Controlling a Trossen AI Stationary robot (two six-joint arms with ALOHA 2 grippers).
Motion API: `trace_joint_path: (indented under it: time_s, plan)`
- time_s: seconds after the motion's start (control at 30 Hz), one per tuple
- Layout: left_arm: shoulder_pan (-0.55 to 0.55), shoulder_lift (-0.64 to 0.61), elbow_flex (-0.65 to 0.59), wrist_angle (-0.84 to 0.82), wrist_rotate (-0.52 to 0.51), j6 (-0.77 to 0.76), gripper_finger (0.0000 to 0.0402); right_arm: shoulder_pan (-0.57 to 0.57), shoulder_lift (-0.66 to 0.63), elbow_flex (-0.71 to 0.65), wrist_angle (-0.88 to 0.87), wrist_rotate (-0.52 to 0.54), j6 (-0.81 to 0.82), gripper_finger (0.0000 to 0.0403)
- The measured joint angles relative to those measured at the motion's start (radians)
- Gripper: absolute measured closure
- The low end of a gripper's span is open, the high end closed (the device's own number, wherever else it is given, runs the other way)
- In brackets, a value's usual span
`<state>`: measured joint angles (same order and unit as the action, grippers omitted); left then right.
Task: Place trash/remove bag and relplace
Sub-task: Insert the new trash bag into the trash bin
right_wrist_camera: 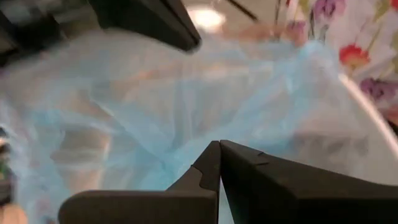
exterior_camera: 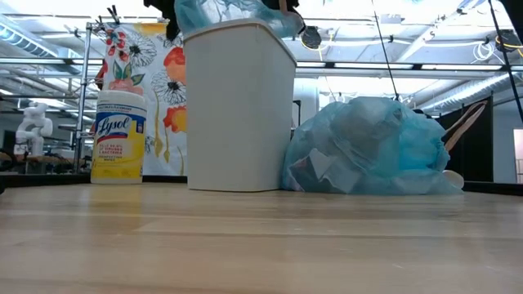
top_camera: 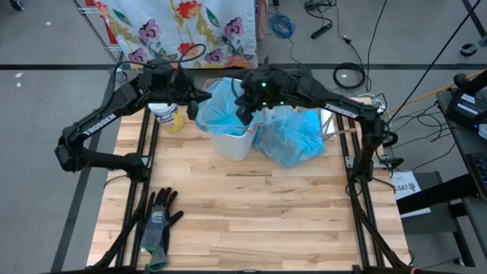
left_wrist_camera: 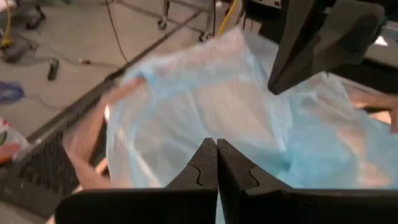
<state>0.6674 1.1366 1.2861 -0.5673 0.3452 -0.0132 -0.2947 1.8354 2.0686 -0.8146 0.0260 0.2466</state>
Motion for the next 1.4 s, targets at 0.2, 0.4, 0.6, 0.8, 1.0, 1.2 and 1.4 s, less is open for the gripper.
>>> trace_joint_path:
  time_s: [0.2, 0.4, 0.6, 0.8, 1.0, 1.2, 1.4]
  plan:
    - [0.0, 0.0, 0.0, -0.084, -0.006, 0.002, 0.0401, -0.006, 0.018, 0.0, -0.123, 0.223, -0.002, 0.0403]
    - [0.0, 0.002, 0.0, -0.122, -0.047, 0.003, 0.0401, -0.018, 0.006, 0.0, -0.112, 0.358, -0.06, 0.0403]
    - [0.0, 0.002, 0.0, -0.134, -0.054, -0.004, 0.0401, -0.02, -0.034, 0.0, -0.099, 0.243, -0.065, 0.0403]
    - [0.0, 0.002, 0.0, -0.134, -0.044, -0.005, 0.0401, -0.025, -0.086, 0.001, -0.087, 0.067, -0.028, 0.0403]
    - [-0.009, 0.002, 0.0, -0.133, 0.045, -0.007, 0.0401, -0.026, -0.068, 0.001, -0.138, -0.028, 0.013, 0.0403]
    - [-0.032, -0.02, 0.0, -0.127, 0.127, -0.007, 0.0401, -0.054, -0.021, 0.001, -0.158, -0.019, 0.02, 0.0403]
    - [-0.066, -0.026, 0.0, -0.146, 0.252, -0.007, 0.0401, -0.078, 0.026, 0.0, -0.156, 0.15, -0.052, 0.0403]
